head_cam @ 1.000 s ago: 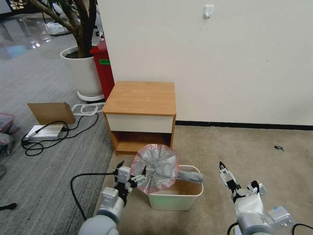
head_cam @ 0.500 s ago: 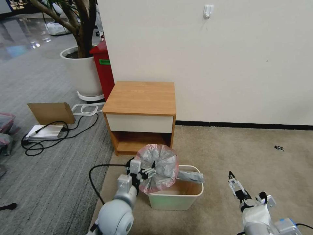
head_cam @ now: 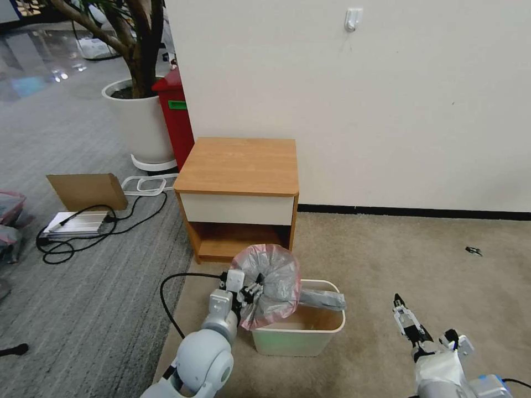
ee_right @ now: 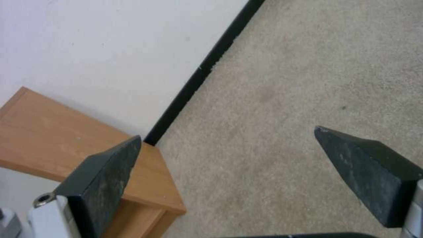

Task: Pick up the garbage bag from the table and place it over the trash can.

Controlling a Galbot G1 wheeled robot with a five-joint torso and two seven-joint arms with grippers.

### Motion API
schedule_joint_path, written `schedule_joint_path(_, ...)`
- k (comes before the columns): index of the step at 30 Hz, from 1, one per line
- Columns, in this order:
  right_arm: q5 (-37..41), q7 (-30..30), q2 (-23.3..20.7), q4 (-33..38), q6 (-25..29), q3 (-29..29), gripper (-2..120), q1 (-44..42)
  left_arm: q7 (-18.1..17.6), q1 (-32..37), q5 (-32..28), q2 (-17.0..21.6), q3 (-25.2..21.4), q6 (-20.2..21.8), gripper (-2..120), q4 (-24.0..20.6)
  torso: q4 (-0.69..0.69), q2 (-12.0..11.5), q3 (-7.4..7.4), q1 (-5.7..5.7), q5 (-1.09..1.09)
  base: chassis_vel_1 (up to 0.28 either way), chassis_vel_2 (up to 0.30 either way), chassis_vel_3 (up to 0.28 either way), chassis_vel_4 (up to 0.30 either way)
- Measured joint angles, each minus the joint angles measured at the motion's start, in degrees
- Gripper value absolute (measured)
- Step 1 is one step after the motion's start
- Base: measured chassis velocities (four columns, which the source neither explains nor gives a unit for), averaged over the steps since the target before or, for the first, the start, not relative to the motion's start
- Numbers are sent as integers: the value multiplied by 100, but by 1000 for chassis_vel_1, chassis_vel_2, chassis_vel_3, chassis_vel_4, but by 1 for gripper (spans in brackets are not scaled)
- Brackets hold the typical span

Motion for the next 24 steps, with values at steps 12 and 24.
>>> schedule_joint_path(12,-268,-26,129,-36,50,-191,100,41,12,209,36,131,27,-172,56,-172,0,0,0,0,-1,0,0,0,0)
schedule_joint_path(24,-397,-38,192,-110,56,-286,100,110,56,222,49,228,35,-281,83,-280,0,0,1,0,-1,0,0,0,0)
